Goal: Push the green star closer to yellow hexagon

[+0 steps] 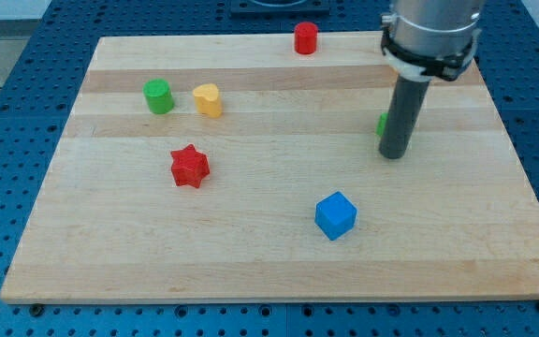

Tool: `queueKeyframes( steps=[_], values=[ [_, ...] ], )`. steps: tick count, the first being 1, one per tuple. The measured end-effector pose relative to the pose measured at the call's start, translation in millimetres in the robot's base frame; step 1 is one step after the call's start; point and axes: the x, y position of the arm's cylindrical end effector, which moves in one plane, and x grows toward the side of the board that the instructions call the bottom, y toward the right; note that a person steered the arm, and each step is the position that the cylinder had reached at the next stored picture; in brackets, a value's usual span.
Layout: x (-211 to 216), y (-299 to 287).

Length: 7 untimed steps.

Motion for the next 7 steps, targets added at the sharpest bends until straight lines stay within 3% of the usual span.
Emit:
queueKeyframes(
  steps=[2,3,4,7],
  values=[
    [-72.0,16.4],
    [-76.5,16.4],
    [-34.1,6.7],
    [-81.8,6.0]
  ],
)
